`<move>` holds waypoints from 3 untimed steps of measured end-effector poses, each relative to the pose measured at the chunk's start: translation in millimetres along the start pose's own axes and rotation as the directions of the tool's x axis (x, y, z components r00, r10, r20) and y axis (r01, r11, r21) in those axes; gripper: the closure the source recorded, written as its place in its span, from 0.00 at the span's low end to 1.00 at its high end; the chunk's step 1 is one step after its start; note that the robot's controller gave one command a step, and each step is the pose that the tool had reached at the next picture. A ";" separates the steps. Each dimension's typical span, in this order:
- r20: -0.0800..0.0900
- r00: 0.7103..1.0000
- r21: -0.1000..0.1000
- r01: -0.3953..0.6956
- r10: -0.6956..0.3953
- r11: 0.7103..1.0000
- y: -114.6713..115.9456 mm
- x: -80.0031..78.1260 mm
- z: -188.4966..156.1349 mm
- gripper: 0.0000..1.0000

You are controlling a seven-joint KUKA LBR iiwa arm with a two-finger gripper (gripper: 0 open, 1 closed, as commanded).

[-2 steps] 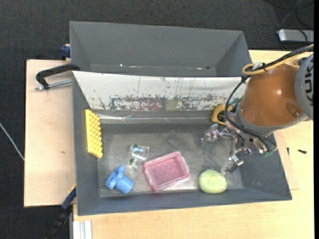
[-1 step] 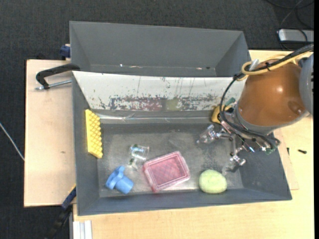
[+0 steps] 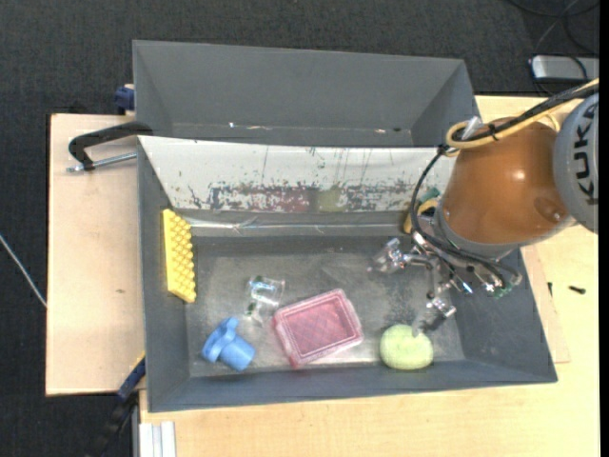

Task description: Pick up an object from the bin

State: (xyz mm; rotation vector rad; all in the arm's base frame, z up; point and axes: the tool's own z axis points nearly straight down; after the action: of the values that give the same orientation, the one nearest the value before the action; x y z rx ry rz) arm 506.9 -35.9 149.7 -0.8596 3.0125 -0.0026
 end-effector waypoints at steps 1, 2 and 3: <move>-0.009 1.000 -0.007 0.004 -0.004 1.000 6.0 -4.8 37.9 0.00; -0.004 0.980 -0.003 0.198 -0.198 0.980 42.6 -27.3 20.2 0.00; -0.003 0.956 -0.005 0.293 -0.293 0.956 76.7 -44.5 37.8 0.00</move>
Offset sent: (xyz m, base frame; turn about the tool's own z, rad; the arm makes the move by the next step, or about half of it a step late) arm -0.0012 0.0883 -0.0056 -0.2940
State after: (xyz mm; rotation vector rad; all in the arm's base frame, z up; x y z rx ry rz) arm 504.5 52.8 111.9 -1.2978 2.8566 0.0008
